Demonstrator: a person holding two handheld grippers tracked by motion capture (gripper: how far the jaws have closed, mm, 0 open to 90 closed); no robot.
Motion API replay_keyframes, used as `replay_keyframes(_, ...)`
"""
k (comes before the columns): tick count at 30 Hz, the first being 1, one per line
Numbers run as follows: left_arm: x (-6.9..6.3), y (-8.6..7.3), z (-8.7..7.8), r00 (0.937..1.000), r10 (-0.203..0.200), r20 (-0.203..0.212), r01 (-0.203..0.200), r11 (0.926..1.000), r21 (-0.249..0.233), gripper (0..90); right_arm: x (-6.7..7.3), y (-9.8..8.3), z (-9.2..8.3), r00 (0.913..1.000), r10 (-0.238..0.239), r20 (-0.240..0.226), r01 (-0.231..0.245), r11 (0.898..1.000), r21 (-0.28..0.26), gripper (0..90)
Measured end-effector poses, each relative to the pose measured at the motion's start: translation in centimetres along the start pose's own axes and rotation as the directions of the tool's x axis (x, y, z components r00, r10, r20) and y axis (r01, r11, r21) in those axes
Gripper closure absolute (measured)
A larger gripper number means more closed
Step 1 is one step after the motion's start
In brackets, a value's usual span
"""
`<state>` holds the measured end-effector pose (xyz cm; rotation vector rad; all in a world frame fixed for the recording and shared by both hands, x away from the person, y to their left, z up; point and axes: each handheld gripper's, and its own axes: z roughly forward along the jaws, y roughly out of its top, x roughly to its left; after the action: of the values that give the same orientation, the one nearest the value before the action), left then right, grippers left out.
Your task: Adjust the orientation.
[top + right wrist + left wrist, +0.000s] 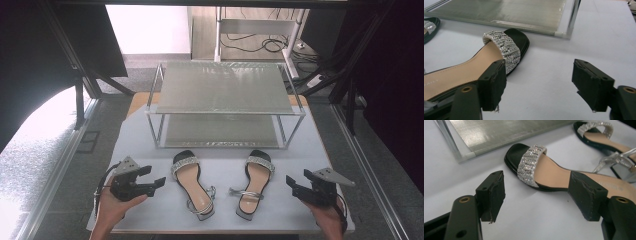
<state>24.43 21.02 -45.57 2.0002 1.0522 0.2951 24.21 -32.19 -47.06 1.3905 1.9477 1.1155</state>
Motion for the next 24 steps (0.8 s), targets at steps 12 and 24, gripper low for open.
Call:
replay_keyframes(12,-0.8,0.2,0.5,0.9997,-0.012,0.019,0.011,0.9981,0.060,29.3,0.5,0.7,-1.6,0.9877,-0.034,-0.152,0.036,0.999,0.012,49.4)
replay_keyframes(24,-1.2,0.3,0.4,0.9997,-0.006,0.024,0.004,0.9979,0.064,28.8,3.8,2.0,-2.3,0.9508,-0.118,-0.286,0.126,0.992,0.008,73.7)
